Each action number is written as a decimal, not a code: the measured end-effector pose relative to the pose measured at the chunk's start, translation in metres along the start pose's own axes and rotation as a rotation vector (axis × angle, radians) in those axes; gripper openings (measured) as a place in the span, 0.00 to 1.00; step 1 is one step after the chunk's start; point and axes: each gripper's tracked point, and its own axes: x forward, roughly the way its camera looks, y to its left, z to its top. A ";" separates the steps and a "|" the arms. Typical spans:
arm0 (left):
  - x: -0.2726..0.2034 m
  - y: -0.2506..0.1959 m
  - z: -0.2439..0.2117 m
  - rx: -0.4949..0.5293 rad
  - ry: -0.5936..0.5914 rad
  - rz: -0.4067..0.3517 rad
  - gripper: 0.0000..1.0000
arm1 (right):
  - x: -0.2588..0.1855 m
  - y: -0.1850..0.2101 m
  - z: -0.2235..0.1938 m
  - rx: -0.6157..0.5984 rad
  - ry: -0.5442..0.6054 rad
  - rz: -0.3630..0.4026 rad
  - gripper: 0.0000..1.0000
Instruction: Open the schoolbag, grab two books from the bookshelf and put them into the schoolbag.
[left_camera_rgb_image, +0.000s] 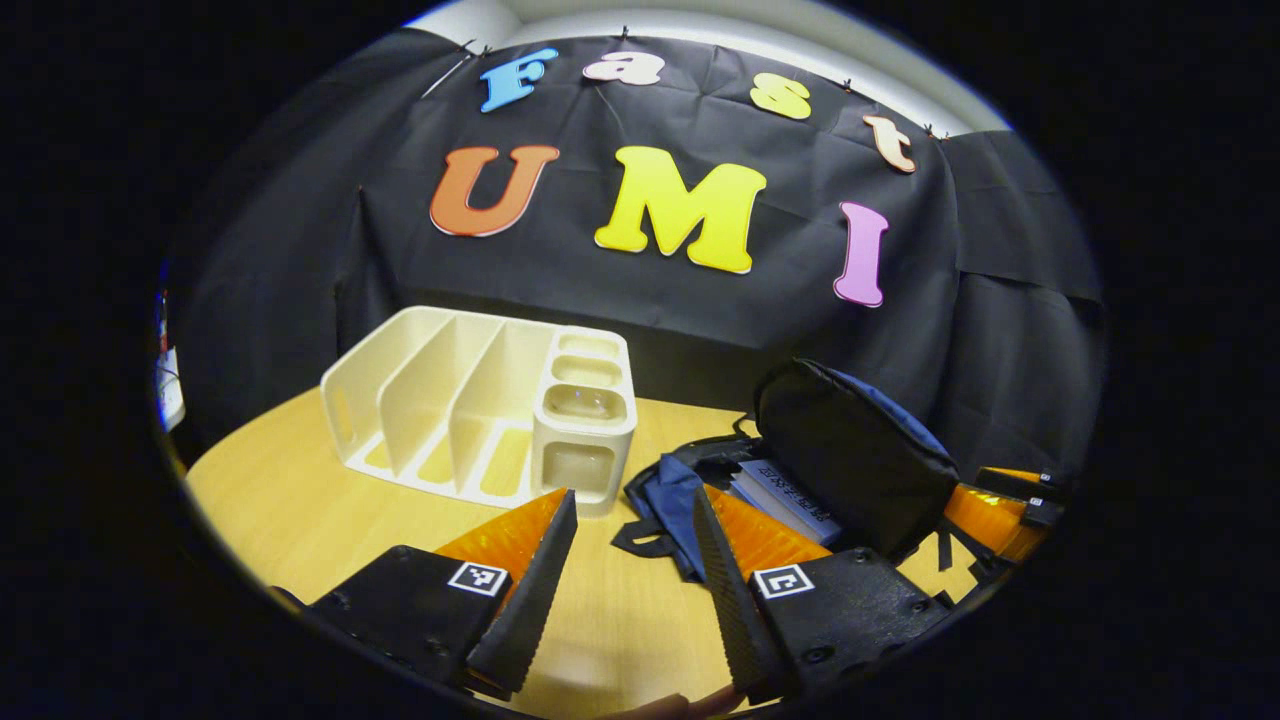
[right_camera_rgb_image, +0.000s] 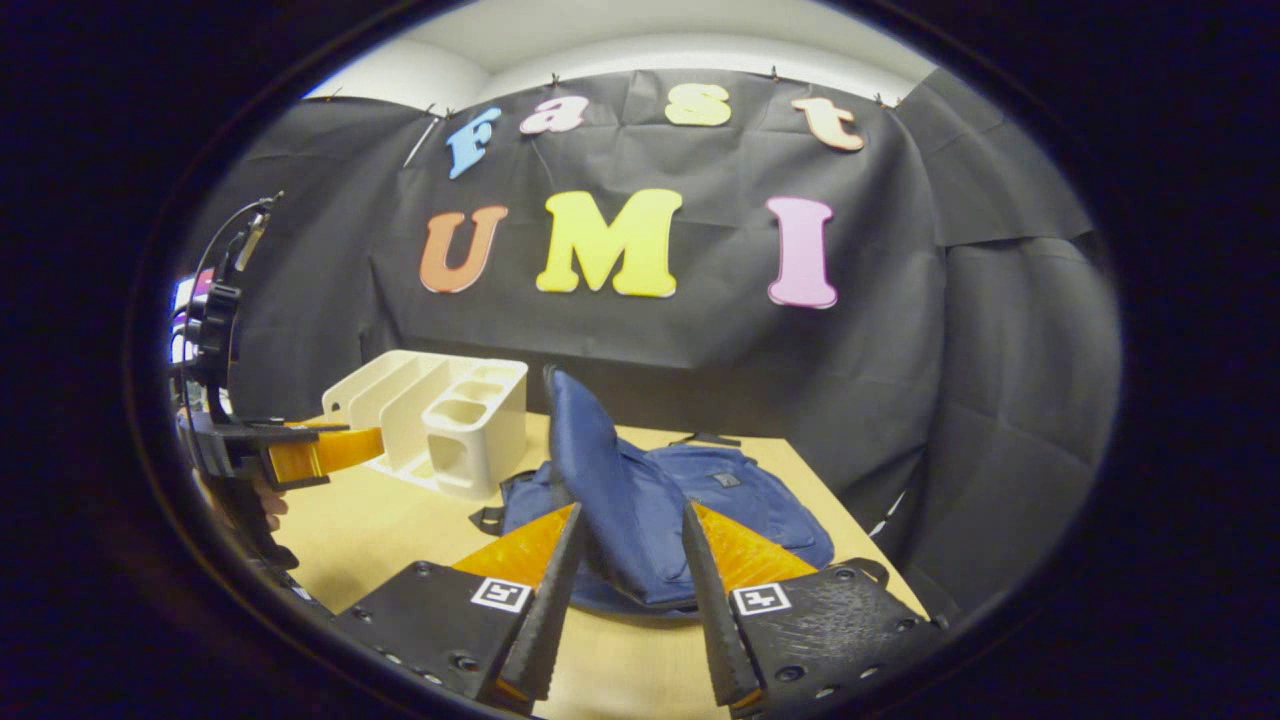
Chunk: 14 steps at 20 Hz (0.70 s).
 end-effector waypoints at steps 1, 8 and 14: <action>-0.009 0.004 0.014 0.015 -0.034 0.017 0.75 | -0.010 -0.002 0.008 -0.001 -0.031 -0.013 0.65; -0.092 0.041 0.051 0.128 -0.186 0.066 0.80 | -0.062 0.011 0.042 -0.005 -0.181 -0.039 0.72; -0.119 0.057 0.050 0.171 -0.160 0.086 0.97 | -0.085 0.026 0.060 -0.061 -0.259 -0.060 0.95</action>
